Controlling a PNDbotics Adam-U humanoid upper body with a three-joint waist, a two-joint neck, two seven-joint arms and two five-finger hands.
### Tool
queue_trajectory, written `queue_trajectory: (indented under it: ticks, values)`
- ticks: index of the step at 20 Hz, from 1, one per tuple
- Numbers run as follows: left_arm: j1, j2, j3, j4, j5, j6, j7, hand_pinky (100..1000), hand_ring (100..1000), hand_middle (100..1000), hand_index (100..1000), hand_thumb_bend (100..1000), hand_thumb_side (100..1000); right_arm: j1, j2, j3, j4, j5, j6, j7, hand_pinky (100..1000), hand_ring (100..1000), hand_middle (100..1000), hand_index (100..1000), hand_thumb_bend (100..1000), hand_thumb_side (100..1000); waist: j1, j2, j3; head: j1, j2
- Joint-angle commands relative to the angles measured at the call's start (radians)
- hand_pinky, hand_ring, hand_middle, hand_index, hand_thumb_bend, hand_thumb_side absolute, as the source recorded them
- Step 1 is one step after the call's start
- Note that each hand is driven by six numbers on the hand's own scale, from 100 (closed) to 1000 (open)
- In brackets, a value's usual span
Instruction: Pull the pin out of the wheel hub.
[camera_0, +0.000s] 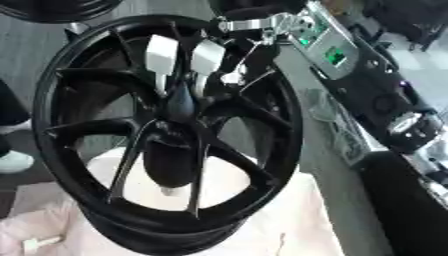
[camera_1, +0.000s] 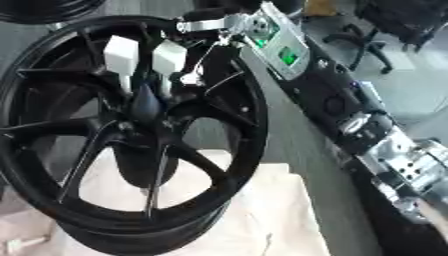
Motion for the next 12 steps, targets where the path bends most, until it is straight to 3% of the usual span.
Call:
queue_trajectory:
  ticks: [1,5,7,12]
  values:
    - [-0.007,0.013,0.008,-0.012,-0.002,-0.001,0.001,844,728,681,820,156,888,-0.013,-0.037,-0.017,-0.006,0.007,-0.003,0.0,728,765,762,889,220,258,0.01,-0.009,0.0,-0.005,-0.001]
    - [-0.009,0.013,0.008,-0.011,-0.003,0.0,0.002,843,727,679,819,154,887,-0.012,-0.036,-0.016,-0.007,0.005,-0.007,-0.002,681,717,738,885,214,237,0.01,-0.007,0.0,-0.007,-0.001]
    - [-0.009,0.013,0.008,-0.011,-0.004,0.001,0.002,844,727,678,818,154,888,-0.012,-0.036,-0.017,-0.008,0.0,-0.01,0.0,599,654,728,878,183,215,0.01,-0.006,0.0,-0.008,-0.001]
    - [-0.008,0.012,0.008,-0.01,-0.007,0.003,0.004,845,727,677,817,152,889,-0.011,-0.04,-0.019,-0.013,-0.032,0.003,-0.003,529,607,722,870,110,186,0.011,-0.004,0.001,-0.011,-0.001]
